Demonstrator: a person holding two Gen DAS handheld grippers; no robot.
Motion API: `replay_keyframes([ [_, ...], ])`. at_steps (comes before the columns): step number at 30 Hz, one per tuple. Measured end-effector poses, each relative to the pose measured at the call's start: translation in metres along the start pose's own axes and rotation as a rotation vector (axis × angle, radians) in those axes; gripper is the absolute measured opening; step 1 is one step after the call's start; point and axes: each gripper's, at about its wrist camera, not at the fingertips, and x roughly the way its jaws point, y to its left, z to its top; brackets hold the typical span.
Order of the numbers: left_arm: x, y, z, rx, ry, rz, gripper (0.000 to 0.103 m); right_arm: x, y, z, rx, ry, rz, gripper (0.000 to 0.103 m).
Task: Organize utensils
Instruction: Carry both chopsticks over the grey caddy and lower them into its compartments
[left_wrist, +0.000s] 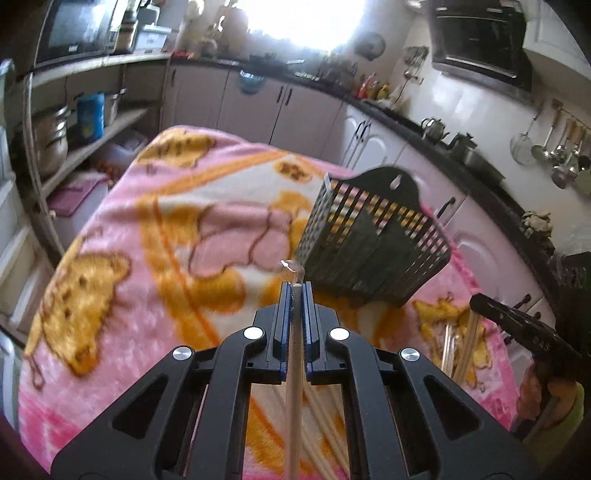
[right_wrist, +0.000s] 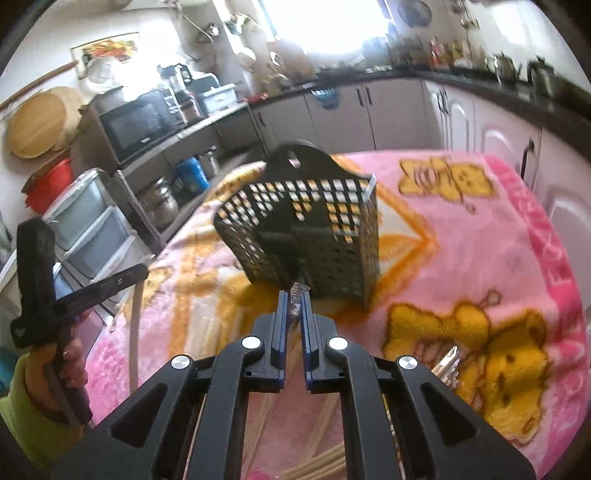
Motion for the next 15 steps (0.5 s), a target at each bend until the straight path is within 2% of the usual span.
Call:
replay_keyframes([
  [5,-0.011,-0.014,0.020,0.027,-0.049,-0.021,0.001,-0.022,0.014,0.012,-0.055,-0.066,0.006,0.006],
  [15,-0.028,-0.060,0.083,0.123,-0.232,-0.030,0.001,-0.050,0.023,0.052,-0.109,-0.220,-0.049,0.006],
])
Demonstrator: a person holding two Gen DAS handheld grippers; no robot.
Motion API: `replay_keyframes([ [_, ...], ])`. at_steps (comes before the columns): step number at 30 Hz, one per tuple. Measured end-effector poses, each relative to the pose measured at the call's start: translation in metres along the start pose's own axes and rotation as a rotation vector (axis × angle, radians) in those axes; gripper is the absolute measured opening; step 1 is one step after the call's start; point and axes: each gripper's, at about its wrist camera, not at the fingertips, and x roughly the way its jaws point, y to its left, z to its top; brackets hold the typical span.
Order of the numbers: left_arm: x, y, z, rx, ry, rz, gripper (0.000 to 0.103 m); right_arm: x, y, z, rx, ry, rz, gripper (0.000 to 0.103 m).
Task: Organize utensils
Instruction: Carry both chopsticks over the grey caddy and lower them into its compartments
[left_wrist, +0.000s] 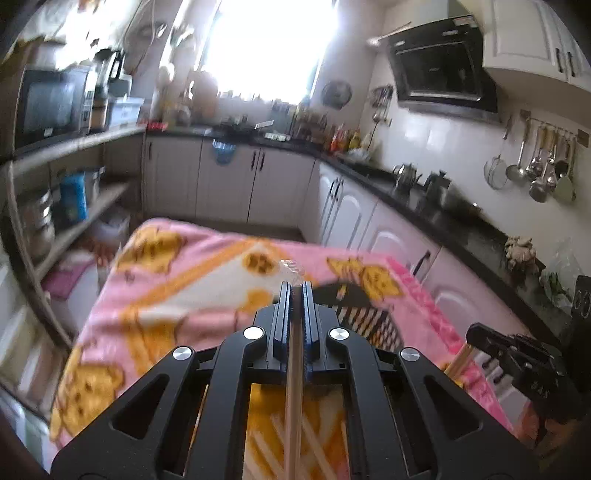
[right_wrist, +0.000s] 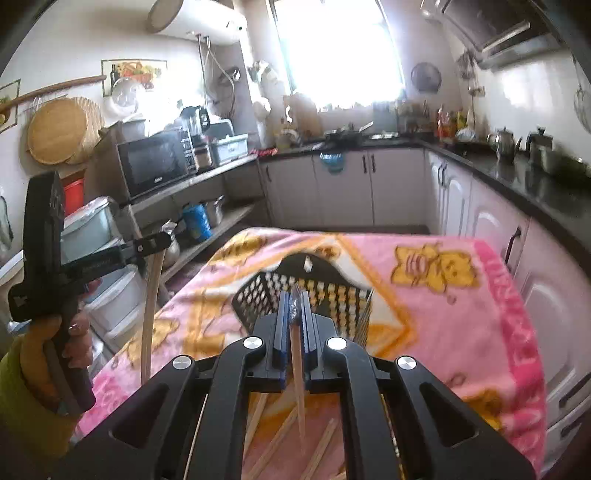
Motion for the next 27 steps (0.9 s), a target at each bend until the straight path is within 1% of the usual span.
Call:
replay_keyframes([
  [4,0.008,-0.016,0.025,0.032,-0.080,0.009,0.001,-0.003,-0.005,0.022,0.001,-0.048,-0.003,0.006],
  [7,0.017,-0.023,0.040,0.047,-0.125,0.023,0.001,-0.008,-0.009,0.040,-0.009,-0.094,-0.013,0.006],
  [10,0.028,-0.028,0.054,0.043,-0.167,0.037,0.001,-0.011,-0.013,0.061,-0.014,-0.138,-0.019,0.006],
  [15,0.049,-0.033,0.074,0.037,-0.235,0.063,0.001,-0.005,-0.024,0.084,-0.001,-0.171,-0.034,0.006],
  [18,0.066,-0.035,0.077,0.037,-0.260,0.078,0.001,0.001,-0.031,0.091,0.012,-0.176,-0.042,0.006],
  [21,0.083,-0.032,0.077,0.020,-0.268,0.079,0.001,0.012,-0.041,0.094,0.032,-0.176,-0.051,0.006],
  [27,0.111,-0.025,0.063,0.005,-0.266,0.080,0.001,0.035,-0.051,0.086,0.055,-0.159,-0.062,0.006],
])
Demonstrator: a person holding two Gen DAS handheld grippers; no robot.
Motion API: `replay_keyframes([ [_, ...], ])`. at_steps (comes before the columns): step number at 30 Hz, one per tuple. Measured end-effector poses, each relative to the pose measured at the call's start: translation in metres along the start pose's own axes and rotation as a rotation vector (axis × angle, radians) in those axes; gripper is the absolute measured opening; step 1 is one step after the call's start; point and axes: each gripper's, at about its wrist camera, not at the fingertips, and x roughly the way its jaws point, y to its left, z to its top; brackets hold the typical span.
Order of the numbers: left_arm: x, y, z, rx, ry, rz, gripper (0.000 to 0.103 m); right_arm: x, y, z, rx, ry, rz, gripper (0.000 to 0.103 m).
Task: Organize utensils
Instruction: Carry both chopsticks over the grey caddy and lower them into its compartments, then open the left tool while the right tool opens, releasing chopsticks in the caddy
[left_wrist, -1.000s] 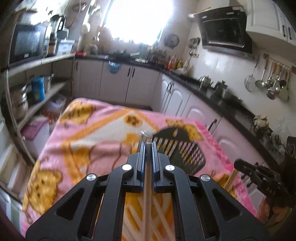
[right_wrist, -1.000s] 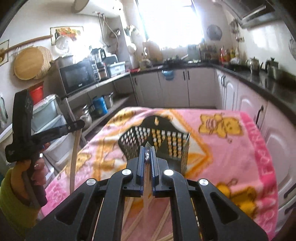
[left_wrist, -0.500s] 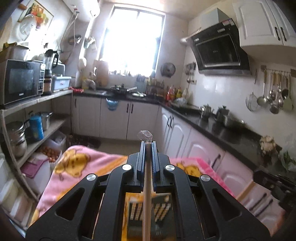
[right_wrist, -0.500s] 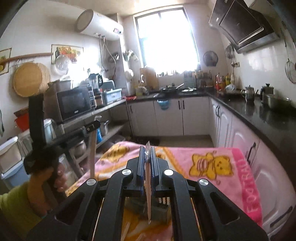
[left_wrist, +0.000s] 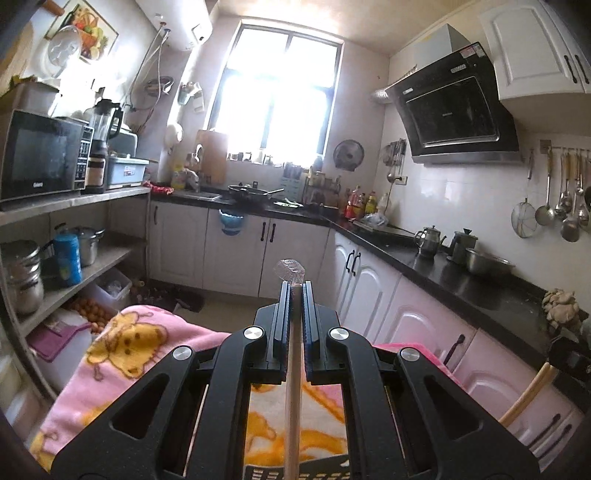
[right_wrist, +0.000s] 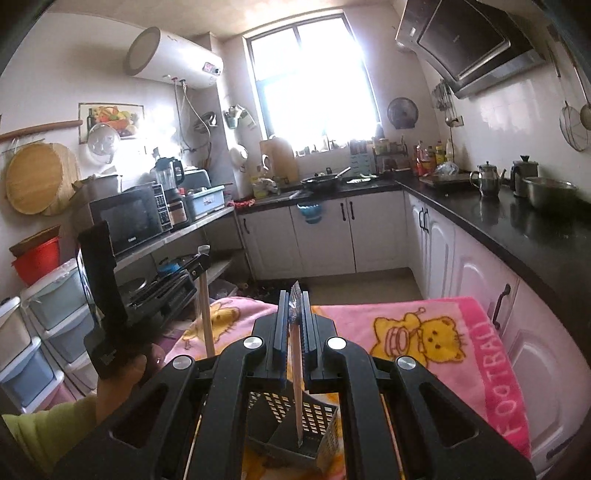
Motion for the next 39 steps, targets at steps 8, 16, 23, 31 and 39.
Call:
replay_keyframes([
  [8,0.006,0.006,-0.020,0.006,-0.049,0.026,0.001,0.027,-0.015,-0.023,0.045,0.036,-0.012,0.006],
  [16,0.014,0.011,-0.034,0.024,-0.021,0.031,0.002,0.046,-0.021,-0.046,0.106,0.068,0.005,0.006],
  [23,0.014,0.024,-0.048,0.011,0.026,0.031,0.002,0.049,-0.021,-0.058,0.122,0.086,0.003,0.006],
  [31,0.003,0.039,-0.058,-0.030,0.094,0.026,0.006,0.042,-0.029,-0.068,0.131,0.118,-0.024,0.007],
  [39,-0.015,0.050,-0.065,-0.055,0.141,0.015,0.021,0.035,-0.038,-0.075,0.171,0.153,-0.042,0.027],
])
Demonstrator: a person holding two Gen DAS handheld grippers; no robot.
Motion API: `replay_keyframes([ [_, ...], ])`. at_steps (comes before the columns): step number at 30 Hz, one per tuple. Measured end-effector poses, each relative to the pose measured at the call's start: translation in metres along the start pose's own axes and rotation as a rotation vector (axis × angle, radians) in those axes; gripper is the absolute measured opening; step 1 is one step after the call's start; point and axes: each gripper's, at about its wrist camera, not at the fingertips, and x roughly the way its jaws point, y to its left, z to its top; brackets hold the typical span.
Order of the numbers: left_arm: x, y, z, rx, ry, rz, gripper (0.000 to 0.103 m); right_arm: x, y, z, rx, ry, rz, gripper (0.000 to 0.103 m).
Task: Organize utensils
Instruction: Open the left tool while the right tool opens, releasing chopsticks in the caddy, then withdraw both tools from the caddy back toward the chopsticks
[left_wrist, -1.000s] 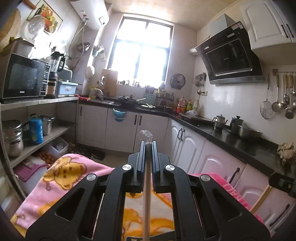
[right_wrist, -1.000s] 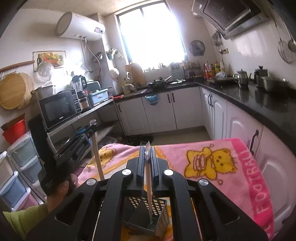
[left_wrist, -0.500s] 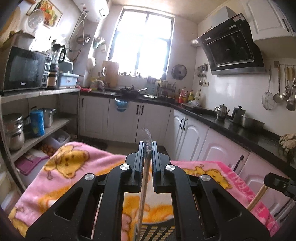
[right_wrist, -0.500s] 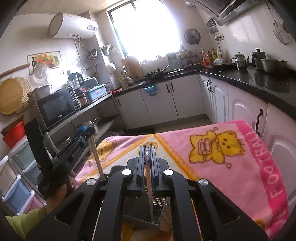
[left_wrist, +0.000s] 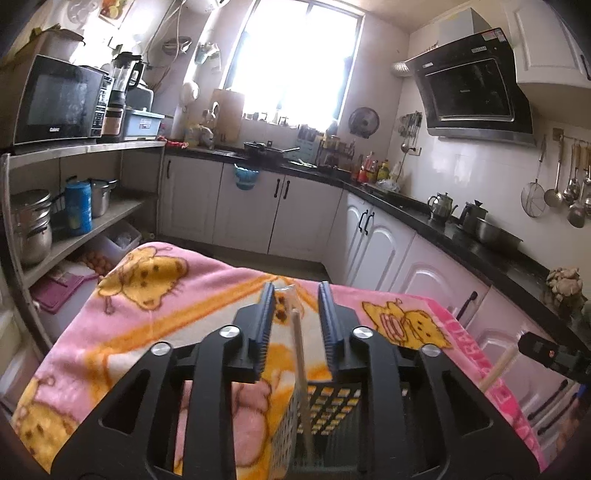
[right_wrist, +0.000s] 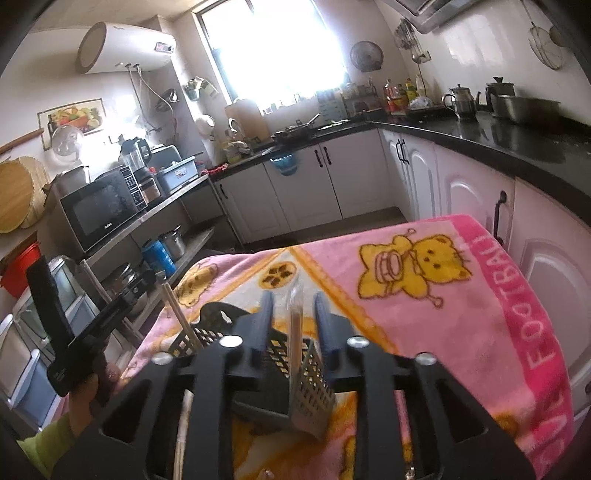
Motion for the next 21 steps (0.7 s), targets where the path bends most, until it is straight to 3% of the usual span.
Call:
replay_keyframes([
  [4,-0.010,0.003,-0.008,-0.004,0.024,-0.004,0.029,-0.004,-0.002,-0.006,0.002,0.018,-0.008,0.037],
  [12,-0.028,0.009,-0.019,-0.022,0.085,-0.045,0.044,-0.011,0.001,-0.020,-0.018,0.053,-0.032,0.042],
  [21,-0.053,0.012,-0.034,-0.043,0.156,-0.069,0.072,-0.023,0.007,-0.035,-0.053,0.061,-0.047,0.049],
])
